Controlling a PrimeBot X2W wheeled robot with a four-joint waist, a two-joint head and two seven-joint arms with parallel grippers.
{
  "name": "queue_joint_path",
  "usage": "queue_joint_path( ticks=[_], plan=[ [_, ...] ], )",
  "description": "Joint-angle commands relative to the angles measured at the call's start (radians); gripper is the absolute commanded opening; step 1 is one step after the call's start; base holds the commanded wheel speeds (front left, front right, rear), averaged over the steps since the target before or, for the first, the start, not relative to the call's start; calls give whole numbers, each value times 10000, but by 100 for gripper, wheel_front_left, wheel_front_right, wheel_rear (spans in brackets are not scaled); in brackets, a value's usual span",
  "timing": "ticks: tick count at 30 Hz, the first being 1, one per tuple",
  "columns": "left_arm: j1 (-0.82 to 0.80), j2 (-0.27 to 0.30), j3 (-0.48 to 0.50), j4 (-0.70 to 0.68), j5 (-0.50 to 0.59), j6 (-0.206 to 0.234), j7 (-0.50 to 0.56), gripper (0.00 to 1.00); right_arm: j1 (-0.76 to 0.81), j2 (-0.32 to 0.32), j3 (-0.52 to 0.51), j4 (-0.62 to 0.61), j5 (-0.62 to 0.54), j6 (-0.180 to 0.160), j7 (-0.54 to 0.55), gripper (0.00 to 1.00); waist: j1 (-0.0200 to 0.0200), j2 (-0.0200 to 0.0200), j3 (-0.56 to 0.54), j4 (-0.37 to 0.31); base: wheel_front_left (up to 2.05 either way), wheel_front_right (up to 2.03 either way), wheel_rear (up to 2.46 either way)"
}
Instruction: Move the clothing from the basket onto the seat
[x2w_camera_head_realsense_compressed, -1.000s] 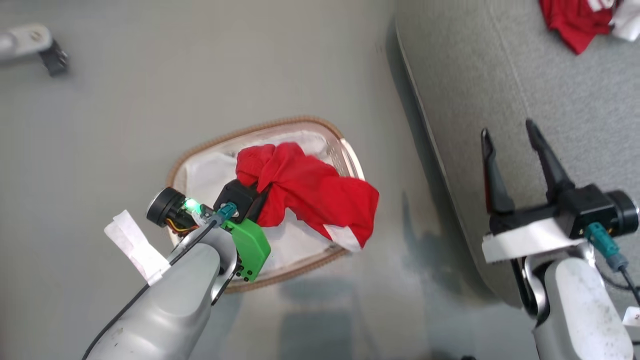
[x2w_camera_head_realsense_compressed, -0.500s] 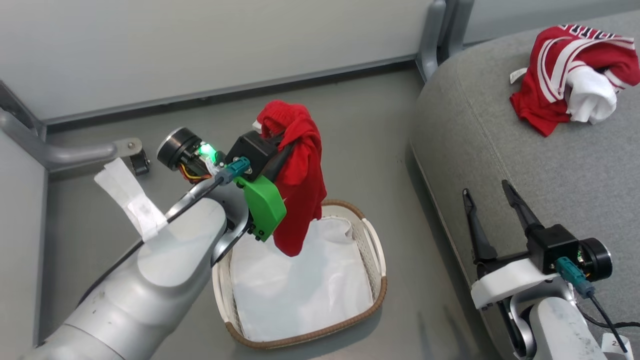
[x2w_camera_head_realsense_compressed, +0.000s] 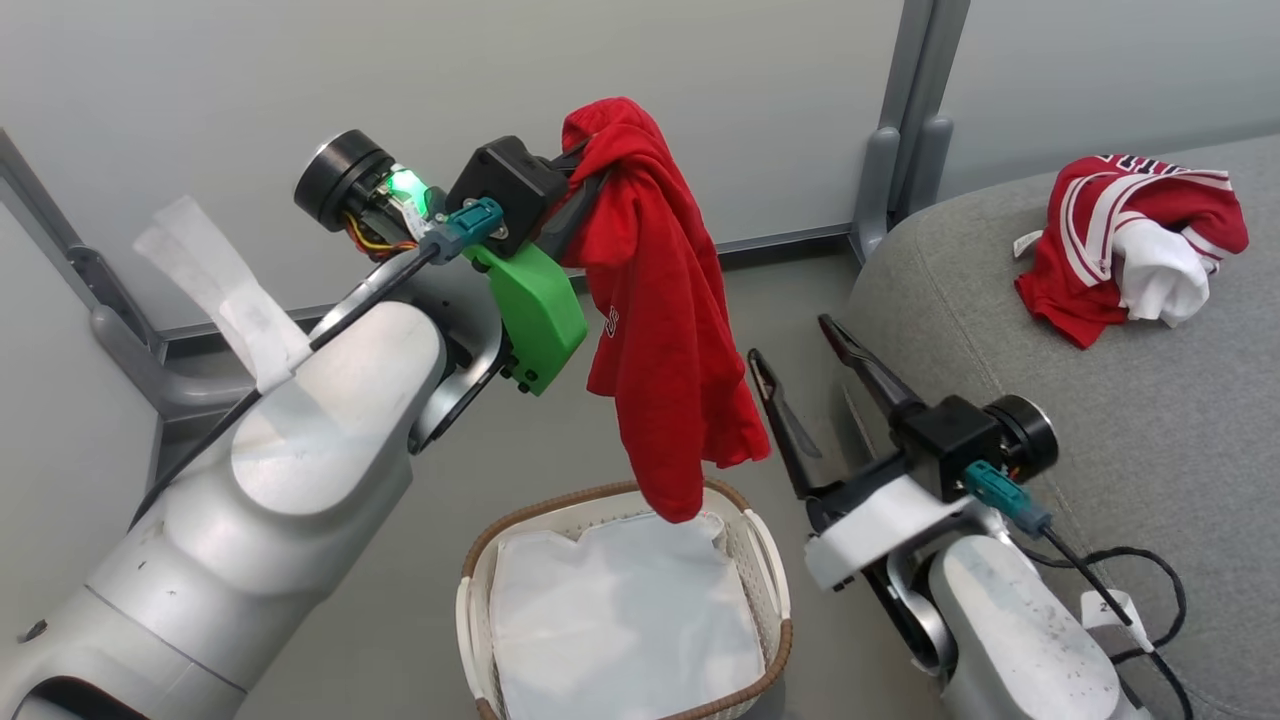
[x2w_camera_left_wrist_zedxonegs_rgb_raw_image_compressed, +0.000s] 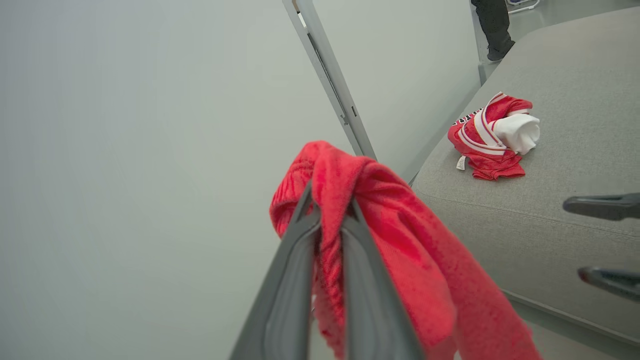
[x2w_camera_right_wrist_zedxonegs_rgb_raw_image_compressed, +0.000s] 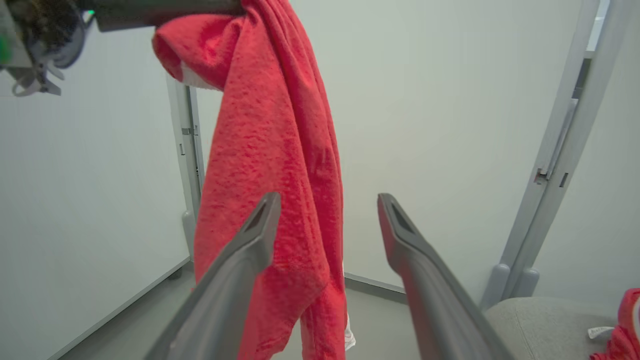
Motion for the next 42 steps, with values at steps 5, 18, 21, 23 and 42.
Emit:
queue_joint_path(
  ticks=[5,18,21,23,42],
  plan=[
    [-46,-161,-77,-338,-162,181,334,0,-735,-36,957,254,497,-14,-16,100,1,0,-118,206,0,0,0],
    [-92,-785,-414,-872,-476,293,1040,0,-1809,-36,1283,1961,812,-14,-11,100,1,0,-237,819,0,0,0],
    [13,-874,-514,-1150,-580,254,1204,0,-1864,-32,1284,2325,730,-14,-11,100,1,0,-257,919,0,0,0],
    [127,-893,-582,-1361,-640,226,1283,0,-1934,-33,1300,2553,680,-14,-11,100,1,0,-263,964,0,0,0],
    [2629,79,305,-1397,-1344,1227,-986,100,-2265,-33,527,2985,441,-14,-11,0,1,0,-8,595,0,0,0]
  ],
)
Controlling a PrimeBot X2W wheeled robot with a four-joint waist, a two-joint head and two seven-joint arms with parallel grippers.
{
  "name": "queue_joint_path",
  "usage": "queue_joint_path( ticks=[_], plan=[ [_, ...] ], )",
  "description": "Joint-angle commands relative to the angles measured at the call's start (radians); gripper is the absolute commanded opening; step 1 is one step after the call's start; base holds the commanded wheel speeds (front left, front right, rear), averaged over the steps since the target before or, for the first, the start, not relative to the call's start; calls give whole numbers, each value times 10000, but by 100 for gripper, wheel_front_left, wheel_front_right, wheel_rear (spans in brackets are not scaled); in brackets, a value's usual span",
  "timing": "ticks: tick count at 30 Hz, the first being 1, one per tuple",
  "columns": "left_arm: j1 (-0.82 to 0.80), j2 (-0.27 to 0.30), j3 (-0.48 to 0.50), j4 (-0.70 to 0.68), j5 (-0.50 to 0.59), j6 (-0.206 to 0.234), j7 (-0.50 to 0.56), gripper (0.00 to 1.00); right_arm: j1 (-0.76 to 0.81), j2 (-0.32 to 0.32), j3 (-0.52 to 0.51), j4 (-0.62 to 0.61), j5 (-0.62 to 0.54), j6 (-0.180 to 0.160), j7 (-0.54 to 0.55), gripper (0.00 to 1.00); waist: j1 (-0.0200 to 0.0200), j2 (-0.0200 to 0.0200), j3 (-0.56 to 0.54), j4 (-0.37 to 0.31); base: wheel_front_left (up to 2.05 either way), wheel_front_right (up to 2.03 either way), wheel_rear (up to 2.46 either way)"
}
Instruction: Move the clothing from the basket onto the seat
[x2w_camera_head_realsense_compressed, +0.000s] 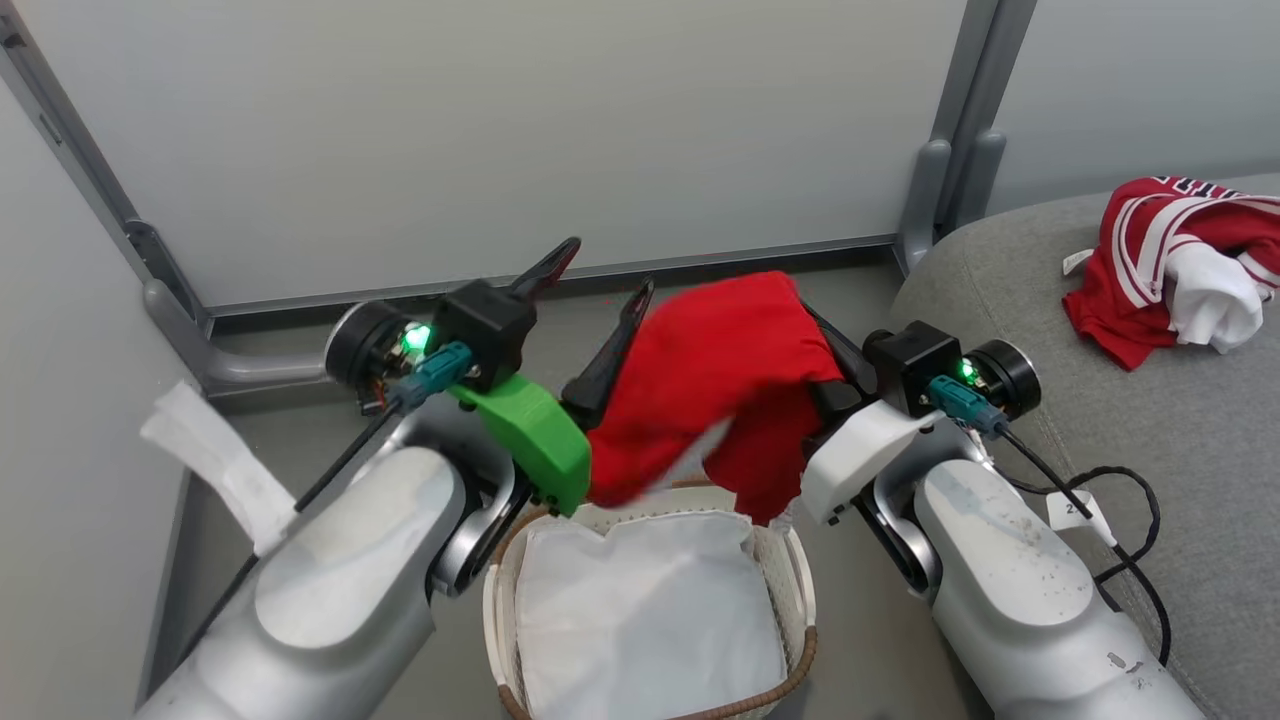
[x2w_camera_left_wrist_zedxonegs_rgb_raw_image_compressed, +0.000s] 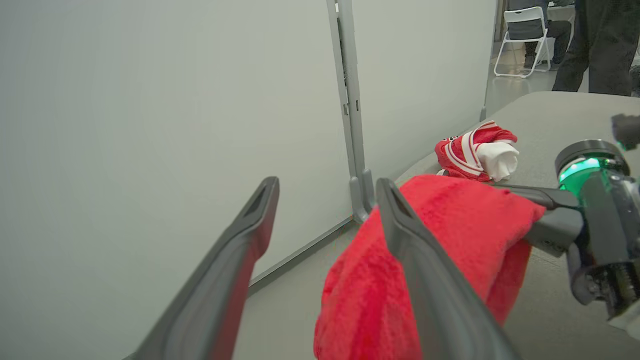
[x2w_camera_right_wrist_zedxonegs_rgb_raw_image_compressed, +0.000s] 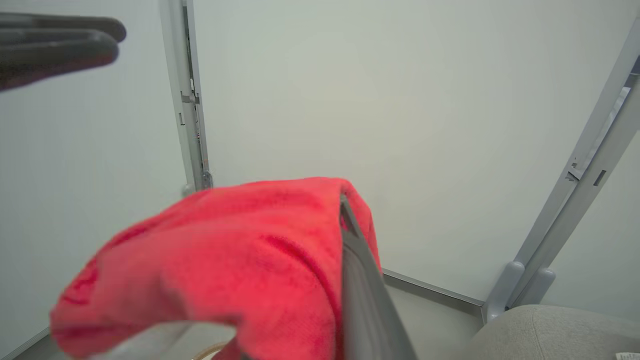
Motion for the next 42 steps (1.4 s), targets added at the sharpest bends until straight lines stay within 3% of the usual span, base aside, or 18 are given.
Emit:
queue_joint_path(
  ticks=[1,8,26,32,42],
  plan=[
    [405,11,100,94,-94,100,-365,100,-93,-33,-110,-79,-106,-14,-6,0,1,0,43,-51,0,0,0],
    [1839,-59,316,622,-462,257,-1576,100,34,-30,-804,-257,-599,-14,-6,0,1,0,122,-144,0,0,0],
    [3336,-564,456,1015,-333,83,-1973,100,572,-31,-1754,-540,-1130,-14,-5,0,1,0,256,-656,0,0,0],
    [3436,-705,559,873,-153,24,-1977,100,708,-30,-2041,-874,-1619,-14,-5,0,1,0,451,-1480,0,0,0],
    [2970,-863,603,740,370,-91,-1979,100,1113,-28,-2493,-1513,-2178,-14,-5,0,1,0,1227,-3425,0,0,0]
  ],
)
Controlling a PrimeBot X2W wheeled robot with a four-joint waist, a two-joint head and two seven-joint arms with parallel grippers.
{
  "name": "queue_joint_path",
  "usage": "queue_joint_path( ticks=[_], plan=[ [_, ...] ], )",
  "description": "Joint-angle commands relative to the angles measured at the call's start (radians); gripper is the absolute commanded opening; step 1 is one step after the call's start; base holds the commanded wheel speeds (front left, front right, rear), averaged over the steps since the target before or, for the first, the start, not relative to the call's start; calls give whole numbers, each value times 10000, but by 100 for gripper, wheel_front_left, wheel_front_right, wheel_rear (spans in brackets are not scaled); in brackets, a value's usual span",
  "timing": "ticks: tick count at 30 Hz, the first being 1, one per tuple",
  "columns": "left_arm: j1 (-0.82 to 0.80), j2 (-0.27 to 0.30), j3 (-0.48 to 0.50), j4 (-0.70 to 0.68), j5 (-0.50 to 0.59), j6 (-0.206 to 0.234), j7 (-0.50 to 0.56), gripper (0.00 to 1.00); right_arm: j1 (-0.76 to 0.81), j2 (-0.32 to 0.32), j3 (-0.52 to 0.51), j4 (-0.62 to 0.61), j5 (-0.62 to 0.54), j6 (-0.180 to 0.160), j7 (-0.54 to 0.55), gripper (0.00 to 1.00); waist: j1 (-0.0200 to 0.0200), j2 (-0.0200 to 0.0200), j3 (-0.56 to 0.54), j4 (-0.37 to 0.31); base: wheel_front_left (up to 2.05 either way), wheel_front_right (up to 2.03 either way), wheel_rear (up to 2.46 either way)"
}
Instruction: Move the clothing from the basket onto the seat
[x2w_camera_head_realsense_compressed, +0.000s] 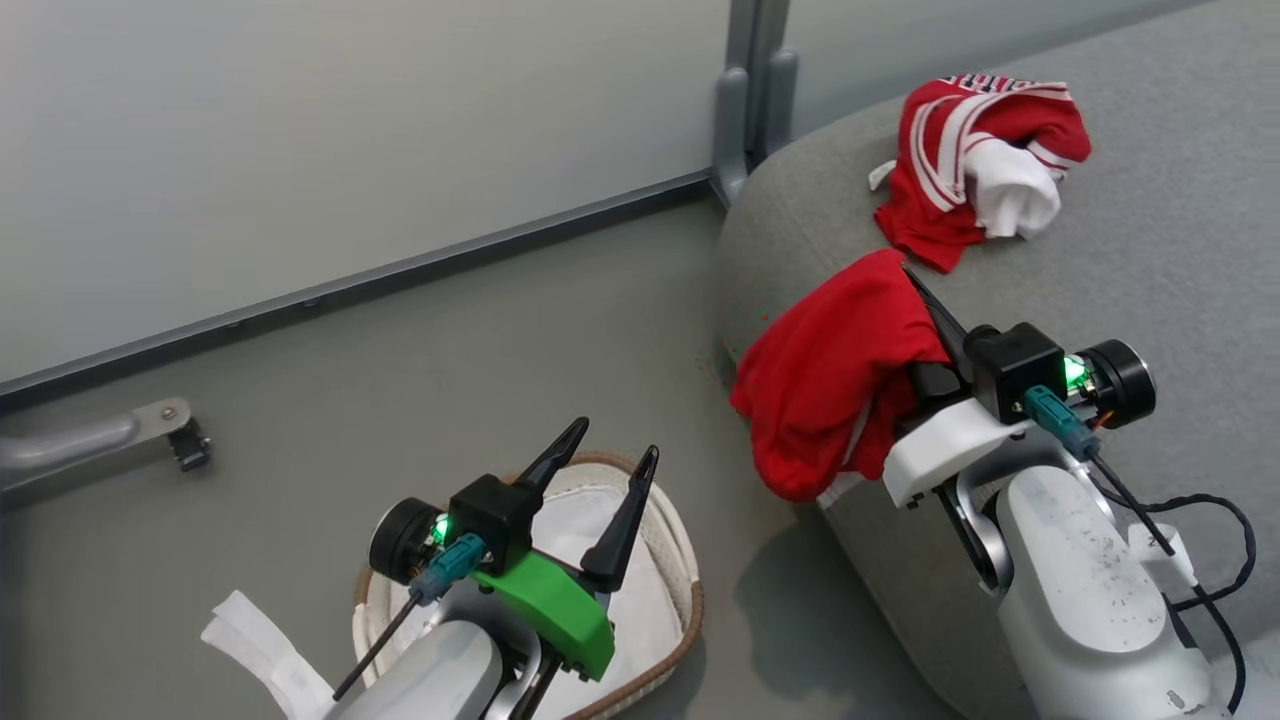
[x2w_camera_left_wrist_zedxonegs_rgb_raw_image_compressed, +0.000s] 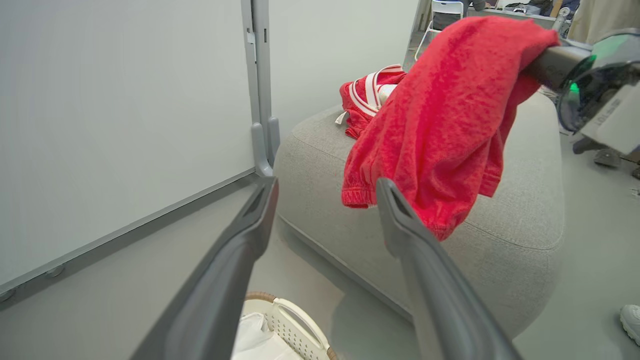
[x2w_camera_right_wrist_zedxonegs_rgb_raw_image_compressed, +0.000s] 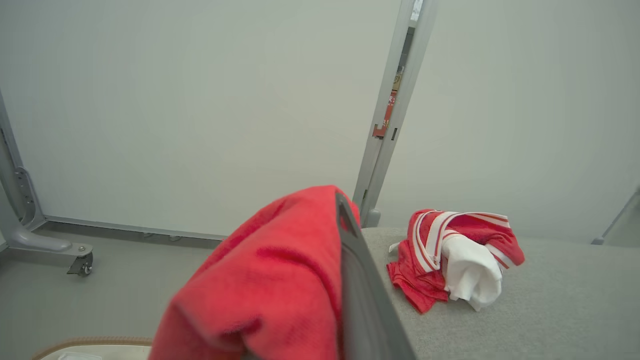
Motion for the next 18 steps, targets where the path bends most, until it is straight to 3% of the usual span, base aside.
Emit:
queue_joint_path(
  ticks=[1,10,18],
  plan=[
    [-252,-13,14,34,82,-55,-29,100,140,-24,-71,-94,-80,-14,-5,0,0,-1,634,-1090,0,0,0],
    [-516,-114,27,-33,453,-226,-29,100,470,-12,-462,-506,121,-14,-5,0,0,-1,1399,-2112,0,0,0],
    [-789,-49,-63,-3,677,-364,-8,100,469,-21,-1099,-899,82,-14,-5,0,0,-1,1967,-1982,0,0,0]
  ],
)
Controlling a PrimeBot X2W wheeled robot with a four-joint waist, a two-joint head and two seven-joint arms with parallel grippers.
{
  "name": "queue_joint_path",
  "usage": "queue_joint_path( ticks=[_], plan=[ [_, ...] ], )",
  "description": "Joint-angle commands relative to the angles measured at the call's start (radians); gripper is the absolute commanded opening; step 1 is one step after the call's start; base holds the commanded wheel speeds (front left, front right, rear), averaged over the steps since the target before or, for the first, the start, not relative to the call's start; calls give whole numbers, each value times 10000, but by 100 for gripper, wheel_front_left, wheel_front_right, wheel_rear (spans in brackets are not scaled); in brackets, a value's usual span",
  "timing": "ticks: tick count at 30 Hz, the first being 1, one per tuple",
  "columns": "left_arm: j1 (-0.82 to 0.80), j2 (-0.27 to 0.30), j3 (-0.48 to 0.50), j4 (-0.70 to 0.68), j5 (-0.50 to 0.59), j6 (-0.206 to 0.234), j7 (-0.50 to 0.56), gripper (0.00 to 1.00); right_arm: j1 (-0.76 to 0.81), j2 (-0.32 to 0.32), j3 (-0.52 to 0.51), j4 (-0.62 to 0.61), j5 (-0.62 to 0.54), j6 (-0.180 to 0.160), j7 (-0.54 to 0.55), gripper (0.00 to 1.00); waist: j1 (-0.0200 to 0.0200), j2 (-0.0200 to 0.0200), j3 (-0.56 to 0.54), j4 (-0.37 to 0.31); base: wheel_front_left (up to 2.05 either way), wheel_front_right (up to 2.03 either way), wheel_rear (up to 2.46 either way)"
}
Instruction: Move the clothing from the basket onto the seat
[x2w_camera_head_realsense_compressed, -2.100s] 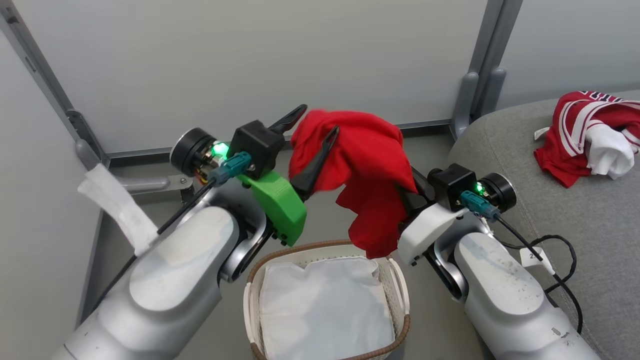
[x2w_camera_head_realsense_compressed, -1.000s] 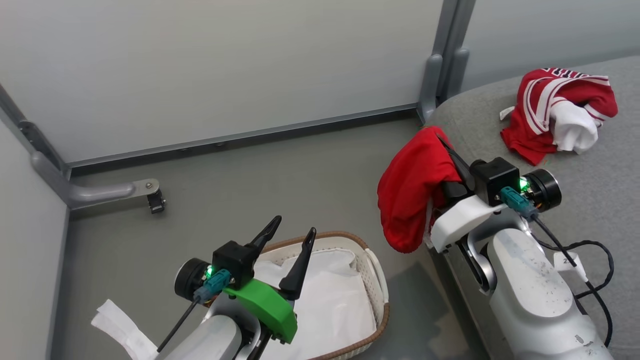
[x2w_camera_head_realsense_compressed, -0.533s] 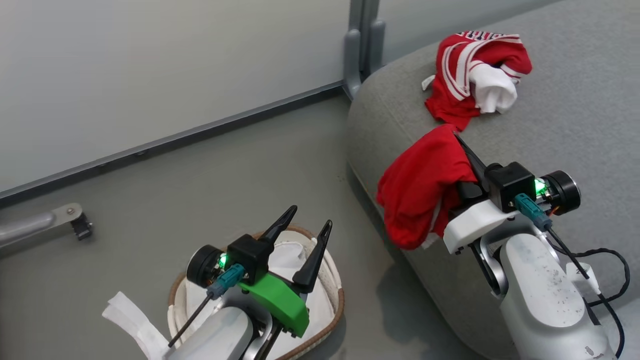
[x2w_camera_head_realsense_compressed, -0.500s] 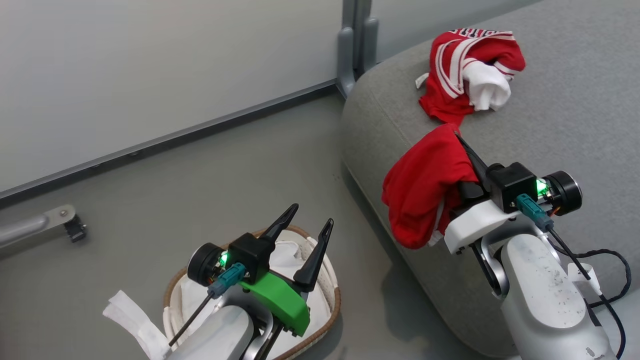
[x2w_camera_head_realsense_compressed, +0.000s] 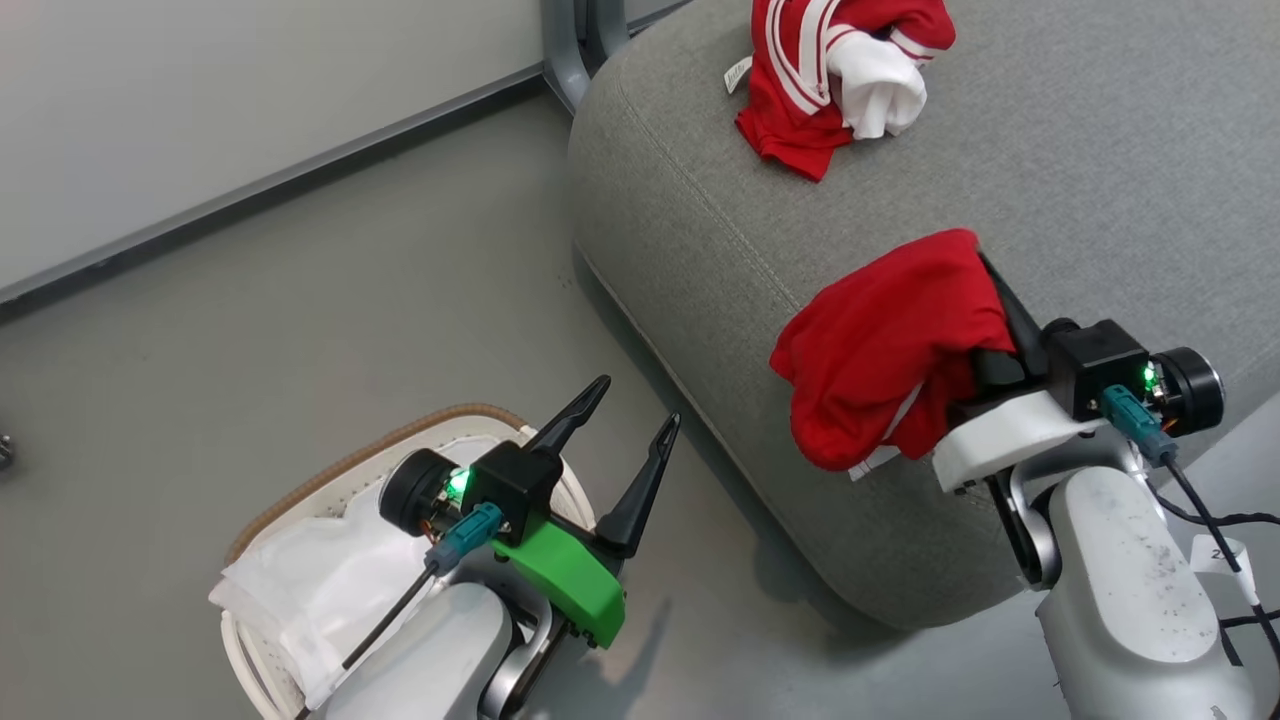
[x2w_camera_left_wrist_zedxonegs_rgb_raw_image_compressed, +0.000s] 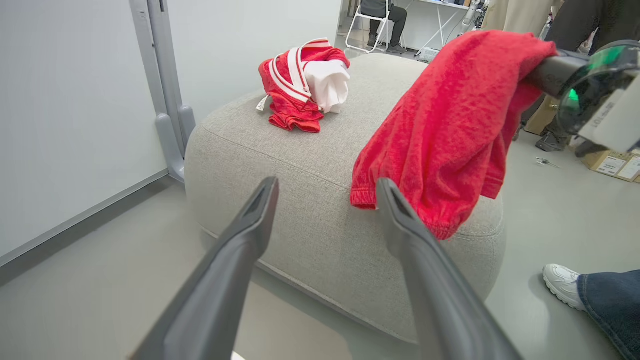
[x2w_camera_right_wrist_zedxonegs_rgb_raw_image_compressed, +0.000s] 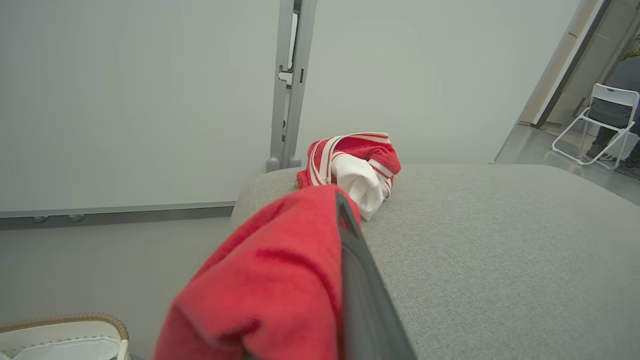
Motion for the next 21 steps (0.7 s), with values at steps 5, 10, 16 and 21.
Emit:
queue_joint_path(
  ticks=[5,10,16,21],
  plan=[
    [-360,162,-26,40,157,-75,36,100,-649,-312,-554,-123,-363,-14,-5,0,0,-1,747,523,0,0,0],
    [-565,338,-30,-61,260,-34,103,100,-1849,-1128,-929,95,-608,-14,-4,0,0,-1,1250,1260,0,0,0],
    [-765,349,-66,-182,320,-6,117,100,-3735,-2750,-1657,507,-864,-14,376,0,0,-1,1878,2342,0,0,0],
    [-870,306,-115,-253,377,5,105,100,-4386,-3679,-2700,1142,-1026,-14,746,0,0,-1,2363,3072,0,0,0]
  ],
)
